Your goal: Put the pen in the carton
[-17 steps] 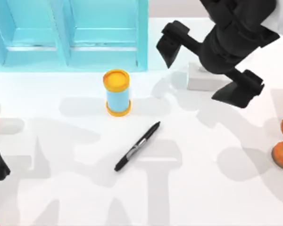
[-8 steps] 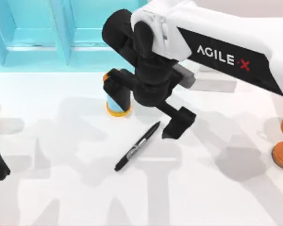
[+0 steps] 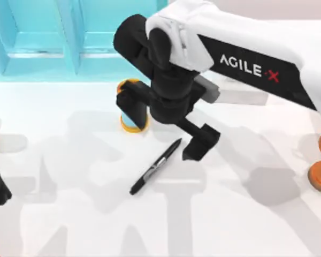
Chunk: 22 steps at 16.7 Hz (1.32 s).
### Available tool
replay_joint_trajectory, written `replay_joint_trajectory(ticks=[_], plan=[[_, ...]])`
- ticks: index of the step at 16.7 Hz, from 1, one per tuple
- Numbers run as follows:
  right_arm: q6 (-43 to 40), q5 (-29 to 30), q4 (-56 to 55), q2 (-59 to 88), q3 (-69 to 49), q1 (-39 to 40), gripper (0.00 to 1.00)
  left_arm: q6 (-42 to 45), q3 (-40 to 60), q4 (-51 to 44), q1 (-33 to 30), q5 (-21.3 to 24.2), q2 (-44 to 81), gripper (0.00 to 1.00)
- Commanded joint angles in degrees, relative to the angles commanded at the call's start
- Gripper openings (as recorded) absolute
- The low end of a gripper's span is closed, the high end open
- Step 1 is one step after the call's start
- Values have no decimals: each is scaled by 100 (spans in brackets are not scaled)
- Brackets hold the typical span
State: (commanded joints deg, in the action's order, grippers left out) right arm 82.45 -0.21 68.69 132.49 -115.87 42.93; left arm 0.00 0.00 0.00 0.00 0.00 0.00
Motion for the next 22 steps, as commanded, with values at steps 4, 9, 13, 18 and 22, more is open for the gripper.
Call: replay_joint_trajectory(ticks=[4, 9, 13, 18, 22], plan=[[59, 1, -503, 27, 486, 124, 100, 0, 0, 0, 0, 0, 0, 100], [153, 13, -1459, 478, 1023, 194, 100, 0, 0, 0, 0, 0, 0, 100], [21, 5, -1689, 725, 963, 41, 100, 0, 0, 0, 0, 0, 0, 100], [9, 5, -1682, 734, 950, 24, 92, 0, 0, 0, 0, 0, 0, 100], [9, 5, -1682, 734, 950, 24, 62, 0, 0, 0, 0, 0, 0, 100]])
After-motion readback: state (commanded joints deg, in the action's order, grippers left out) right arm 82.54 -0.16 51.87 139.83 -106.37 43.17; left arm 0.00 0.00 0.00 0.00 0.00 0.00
